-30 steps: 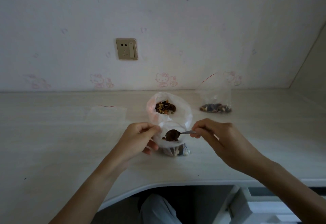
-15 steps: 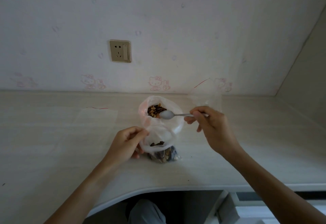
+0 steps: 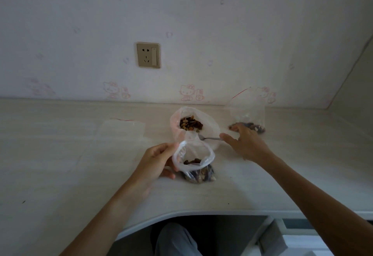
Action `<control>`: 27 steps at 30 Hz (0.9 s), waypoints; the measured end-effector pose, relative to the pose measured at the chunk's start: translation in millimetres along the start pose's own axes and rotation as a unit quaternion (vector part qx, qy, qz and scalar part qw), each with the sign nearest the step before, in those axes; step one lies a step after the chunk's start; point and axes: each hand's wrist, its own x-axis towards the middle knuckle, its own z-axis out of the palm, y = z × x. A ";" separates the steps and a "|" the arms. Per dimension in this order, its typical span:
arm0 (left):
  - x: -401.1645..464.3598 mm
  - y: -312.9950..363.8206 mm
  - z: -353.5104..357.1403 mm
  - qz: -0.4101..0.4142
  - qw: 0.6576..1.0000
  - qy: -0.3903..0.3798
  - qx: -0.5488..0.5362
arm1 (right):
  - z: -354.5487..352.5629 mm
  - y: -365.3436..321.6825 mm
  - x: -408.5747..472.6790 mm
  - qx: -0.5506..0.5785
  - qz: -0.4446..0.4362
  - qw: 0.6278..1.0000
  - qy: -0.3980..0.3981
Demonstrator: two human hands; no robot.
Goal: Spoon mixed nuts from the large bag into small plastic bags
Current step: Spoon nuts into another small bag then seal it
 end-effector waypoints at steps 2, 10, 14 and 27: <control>0.0 1.4 -2.5 -0.019 1.000 -0.015 -0.017 | -6.0 4.0 -6.7 -0.020 -0.001 0.999 0.029; 0.5 11.0 -13.1 -0.109 0.984 -0.117 -0.082 | -12.9 -8.7 -46.2 0.308 0.043 0.943 -0.119; -0.3 18.1 -5.4 -0.135 0.977 -0.156 -0.054 | -3.6 -21.7 -56.9 0.414 0.073 0.859 -0.291; 2.8 40.8 7.3 0.051 0.977 0.069 0.193 | -6.1 -47.4 -61.1 0.325 -0.053 0.943 -0.037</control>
